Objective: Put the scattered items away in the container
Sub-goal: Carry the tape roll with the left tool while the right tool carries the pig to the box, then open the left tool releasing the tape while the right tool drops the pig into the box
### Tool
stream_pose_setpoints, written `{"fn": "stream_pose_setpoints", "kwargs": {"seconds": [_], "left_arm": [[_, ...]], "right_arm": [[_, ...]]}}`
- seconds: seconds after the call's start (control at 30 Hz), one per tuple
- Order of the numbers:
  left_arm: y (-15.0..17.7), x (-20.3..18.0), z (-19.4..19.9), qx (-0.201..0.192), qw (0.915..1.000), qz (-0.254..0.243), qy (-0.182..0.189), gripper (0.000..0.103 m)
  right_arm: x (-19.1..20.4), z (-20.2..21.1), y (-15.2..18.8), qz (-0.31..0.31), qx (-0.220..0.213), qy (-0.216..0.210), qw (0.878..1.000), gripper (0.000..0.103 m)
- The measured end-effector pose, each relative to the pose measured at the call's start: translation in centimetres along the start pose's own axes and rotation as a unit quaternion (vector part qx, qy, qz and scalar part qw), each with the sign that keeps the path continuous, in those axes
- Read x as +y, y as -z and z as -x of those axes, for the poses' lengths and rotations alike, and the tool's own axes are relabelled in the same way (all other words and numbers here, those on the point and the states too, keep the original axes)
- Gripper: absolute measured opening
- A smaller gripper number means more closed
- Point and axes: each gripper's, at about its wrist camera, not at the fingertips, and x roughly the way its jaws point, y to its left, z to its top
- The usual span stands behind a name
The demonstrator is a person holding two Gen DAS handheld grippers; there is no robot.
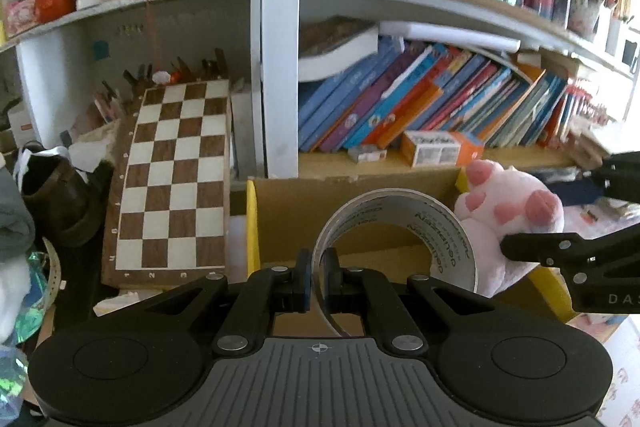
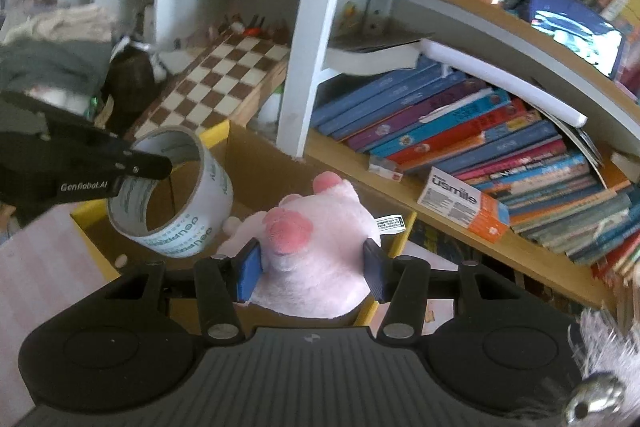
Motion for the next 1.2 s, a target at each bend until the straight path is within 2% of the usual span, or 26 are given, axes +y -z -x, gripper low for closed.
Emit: {"fn": "stream_pose_setpoints", "kwargs": {"seconds": [0.27, 0.4, 0.63, 0.77, 0.87, 1.07, 1.2], "left_arm": [[-0.1, 0.4, -3.6, 0.047, 0.9984, -0.032, -0.009, 0.004], [0.2, -0.5, -5.0, 0.071, 0.9942, -0.080, -0.014, 0.005], [0.8, -2.4, -7.4, 0.112, 0.9778, -0.176, -0.021, 0.006], [1.3, -3.3, -8.2, 0.128, 0.9667, -0.220, -0.027, 0.006], [1.3, -3.5, -8.4, 0.135, 0.9627, -0.233, -0.029, 0.005], [1.2, -3.2, -8.6, 0.142, 0.9631, -0.227, -0.030, 0.006], [0.9, -3.1, -8.7, 0.142, 0.9648, -0.219, -0.029, 0.014]], "right_arm": [[0.2, -4.3, -0.5, 0.071, 0.030, -0.017, 0.997, 0.050], [0.5, -6.2, -0.5, 0.128, 0.047, -0.033, 0.990, 0.050], [2.1, -9.3, -0.3, 0.222, 0.085, -0.066, 0.969, 0.051], [2.8, -10.4, -0.3, 0.248, 0.095, -0.074, 0.961, 0.051], [2.8, -10.8, -0.6, 0.251, 0.098, -0.079, 0.960, 0.052], [2.6, -11.1, -0.8, 0.253, 0.094, -0.088, 0.959, 0.054], [2.6, -11.1, -0.8, 0.246, 0.089, -0.084, 0.961, 0.058]]}}
